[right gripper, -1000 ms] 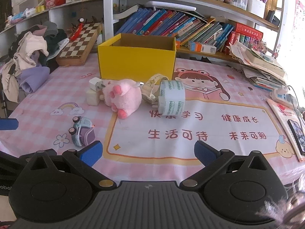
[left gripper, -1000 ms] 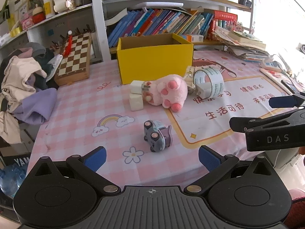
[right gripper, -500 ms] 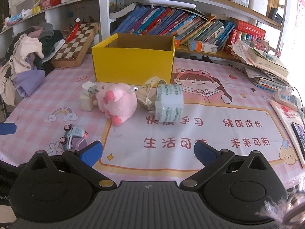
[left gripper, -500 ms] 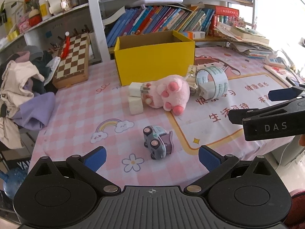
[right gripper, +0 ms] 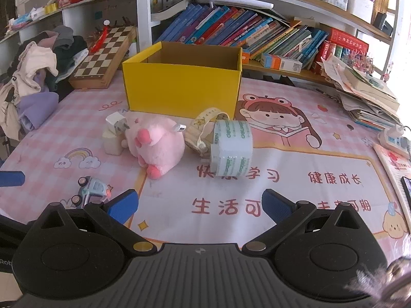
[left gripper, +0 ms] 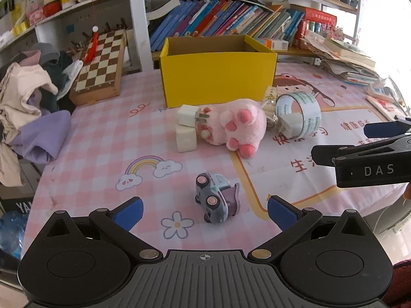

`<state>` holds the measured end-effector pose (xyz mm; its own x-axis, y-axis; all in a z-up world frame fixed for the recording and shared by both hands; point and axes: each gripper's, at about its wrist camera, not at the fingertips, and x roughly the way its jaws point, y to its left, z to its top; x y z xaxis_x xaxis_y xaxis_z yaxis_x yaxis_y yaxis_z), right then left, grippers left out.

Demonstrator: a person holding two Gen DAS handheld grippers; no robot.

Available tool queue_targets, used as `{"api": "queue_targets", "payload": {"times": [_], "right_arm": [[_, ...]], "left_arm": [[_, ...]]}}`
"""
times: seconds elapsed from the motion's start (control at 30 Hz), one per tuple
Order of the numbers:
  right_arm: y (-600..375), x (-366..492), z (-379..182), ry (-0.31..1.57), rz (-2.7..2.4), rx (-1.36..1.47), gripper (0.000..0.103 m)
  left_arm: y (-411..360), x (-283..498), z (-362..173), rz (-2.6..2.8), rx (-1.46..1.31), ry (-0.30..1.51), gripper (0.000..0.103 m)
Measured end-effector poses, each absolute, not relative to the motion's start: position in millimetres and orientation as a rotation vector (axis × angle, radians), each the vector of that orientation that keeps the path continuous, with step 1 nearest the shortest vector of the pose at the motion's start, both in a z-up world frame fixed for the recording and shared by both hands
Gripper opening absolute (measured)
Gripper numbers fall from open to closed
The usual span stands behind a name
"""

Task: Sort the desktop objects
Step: 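Move the left gripper to the toy car while the right gripper approaches the tape roll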

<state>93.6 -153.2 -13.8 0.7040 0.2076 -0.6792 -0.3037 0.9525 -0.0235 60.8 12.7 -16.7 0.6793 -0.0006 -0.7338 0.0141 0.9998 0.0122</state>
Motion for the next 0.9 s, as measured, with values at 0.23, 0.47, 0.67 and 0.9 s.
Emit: {"api": "queue_targets", "payload": {"times": [0.23, 0.47, 0.67, 0.9], "right_arm": [[-155.2, 110.3, -13.5, 0.758, 0.284, -0.138, 0.103], [-156.5, 130.7, -17.4, 0.771, 0.278, -0.149, 0.103], [-159.9, 151.7, -20.2, 0.783, 0.262, -0.141, 0.101], [-160.5, 175.8, -25.4, 0.798, 0.259, -0.161, 0.098]], "left_arm": [[16.1, 71.7, -21.7, 0.003, -0.024, 0.835, 0.103], [20.4, 86.9, -30.4, 0.022, -0.066, 0.864, 0.103], [24.2, 99.9, -36.1, 0.041, -0.091, 0.877, 0.103], [22.0, 116.1, -46.5, 0.021, -0.114, 0.907, 0.102]]}}
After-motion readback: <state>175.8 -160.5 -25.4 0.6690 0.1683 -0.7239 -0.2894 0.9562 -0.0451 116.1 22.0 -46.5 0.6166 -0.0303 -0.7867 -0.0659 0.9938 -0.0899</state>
